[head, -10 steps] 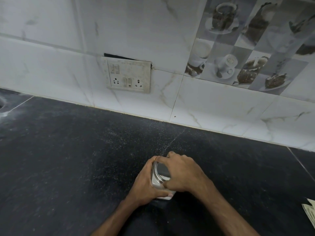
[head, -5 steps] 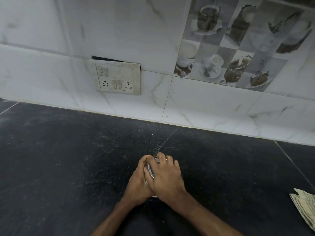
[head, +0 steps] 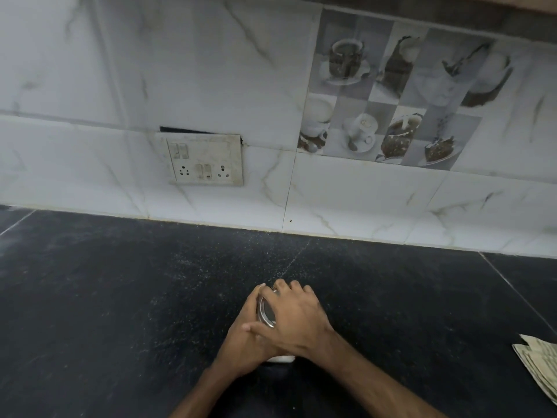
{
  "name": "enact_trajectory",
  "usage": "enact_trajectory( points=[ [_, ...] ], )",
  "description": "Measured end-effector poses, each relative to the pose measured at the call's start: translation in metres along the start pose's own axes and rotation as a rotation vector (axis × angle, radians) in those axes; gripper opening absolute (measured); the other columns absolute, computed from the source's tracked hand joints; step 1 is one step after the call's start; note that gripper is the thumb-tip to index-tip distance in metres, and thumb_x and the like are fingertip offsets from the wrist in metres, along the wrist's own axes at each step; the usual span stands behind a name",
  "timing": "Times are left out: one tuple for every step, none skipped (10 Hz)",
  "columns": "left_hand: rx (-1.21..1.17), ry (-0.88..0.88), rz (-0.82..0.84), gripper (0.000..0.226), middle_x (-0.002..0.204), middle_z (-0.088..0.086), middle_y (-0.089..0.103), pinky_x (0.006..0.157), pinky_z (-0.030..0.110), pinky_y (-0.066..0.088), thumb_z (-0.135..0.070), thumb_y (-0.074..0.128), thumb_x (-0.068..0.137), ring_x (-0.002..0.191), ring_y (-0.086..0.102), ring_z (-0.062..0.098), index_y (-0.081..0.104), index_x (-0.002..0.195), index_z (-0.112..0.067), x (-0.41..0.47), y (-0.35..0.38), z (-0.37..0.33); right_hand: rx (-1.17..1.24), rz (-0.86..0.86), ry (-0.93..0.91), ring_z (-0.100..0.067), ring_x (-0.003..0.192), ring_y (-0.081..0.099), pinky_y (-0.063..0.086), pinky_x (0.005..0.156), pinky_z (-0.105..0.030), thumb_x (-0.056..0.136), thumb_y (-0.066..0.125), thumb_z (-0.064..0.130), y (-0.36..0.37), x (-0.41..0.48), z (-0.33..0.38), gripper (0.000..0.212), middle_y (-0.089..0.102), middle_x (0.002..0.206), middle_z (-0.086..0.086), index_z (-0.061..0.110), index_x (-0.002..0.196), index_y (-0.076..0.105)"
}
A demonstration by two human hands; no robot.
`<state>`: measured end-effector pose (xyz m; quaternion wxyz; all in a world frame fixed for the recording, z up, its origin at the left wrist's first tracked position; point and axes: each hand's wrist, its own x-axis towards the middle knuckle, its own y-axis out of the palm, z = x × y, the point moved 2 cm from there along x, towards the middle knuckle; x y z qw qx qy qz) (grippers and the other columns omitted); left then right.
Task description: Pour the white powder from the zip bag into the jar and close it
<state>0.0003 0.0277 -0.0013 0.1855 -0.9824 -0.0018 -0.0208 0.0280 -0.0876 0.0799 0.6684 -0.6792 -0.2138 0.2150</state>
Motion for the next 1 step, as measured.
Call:
enact_trajectory(
  points=[
    [0.068,0.071,0.093,0.126,0.149,-0.036,0.021,0.115,0.015,0.028,-0.058,0.091,0.052,0.14,0.023,-0.016,0.006,0.145,-0.051,0.0003,-0.0147,-0.0182,0.032,-0.014,0.028,-0.03,0.121,0.051,0.041,0.098,-0.048,0.082,0.026,0.085,-0.0109,0.0041,-0.0012,0.086,0.053,0.136,-0.01,0.024,0.14,0.043]
  ],
)
